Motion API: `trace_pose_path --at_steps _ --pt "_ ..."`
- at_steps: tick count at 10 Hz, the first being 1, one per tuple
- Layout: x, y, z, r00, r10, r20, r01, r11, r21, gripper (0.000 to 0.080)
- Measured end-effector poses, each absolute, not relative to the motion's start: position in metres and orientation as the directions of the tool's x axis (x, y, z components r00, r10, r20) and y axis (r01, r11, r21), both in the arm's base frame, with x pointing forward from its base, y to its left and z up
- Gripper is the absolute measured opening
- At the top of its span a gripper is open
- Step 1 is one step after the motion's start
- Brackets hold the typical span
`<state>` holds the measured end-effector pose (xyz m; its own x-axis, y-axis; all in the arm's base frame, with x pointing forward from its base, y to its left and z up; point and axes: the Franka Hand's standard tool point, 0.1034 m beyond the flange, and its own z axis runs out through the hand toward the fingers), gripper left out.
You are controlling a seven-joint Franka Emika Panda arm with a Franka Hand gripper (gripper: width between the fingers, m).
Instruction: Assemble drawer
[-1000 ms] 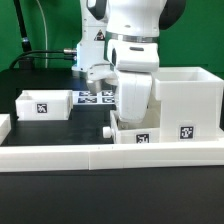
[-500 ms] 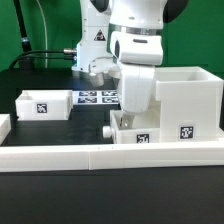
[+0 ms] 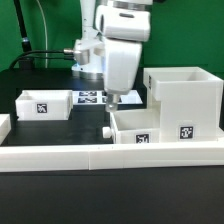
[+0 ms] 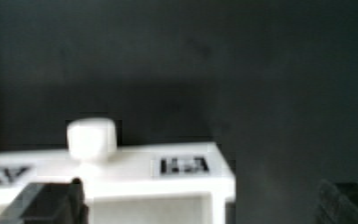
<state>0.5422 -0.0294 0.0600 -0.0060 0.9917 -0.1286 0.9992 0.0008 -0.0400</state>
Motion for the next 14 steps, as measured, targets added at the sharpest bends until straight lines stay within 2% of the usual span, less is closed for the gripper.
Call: trace_pose_path --at_steps 1,8,10,14 --pt "0.54 -0.038 0.058 0.003 0.992 -0.127 0.999 -0.009 -0.043 0.0649" --pt "0.539 -0.042 0.056 -0.002 0.992 -0.124 0.999 -0.004 -0.046 0.0649" --pt "0.541 -0.05 0.048 -0.034 0.993 -0.117 0.998 0.027 -0.061 0.0649" --pt "0.549 -0.075 0.044 -0.045 0.999 0.019 0.997 0.046 -0.059 0.0649"
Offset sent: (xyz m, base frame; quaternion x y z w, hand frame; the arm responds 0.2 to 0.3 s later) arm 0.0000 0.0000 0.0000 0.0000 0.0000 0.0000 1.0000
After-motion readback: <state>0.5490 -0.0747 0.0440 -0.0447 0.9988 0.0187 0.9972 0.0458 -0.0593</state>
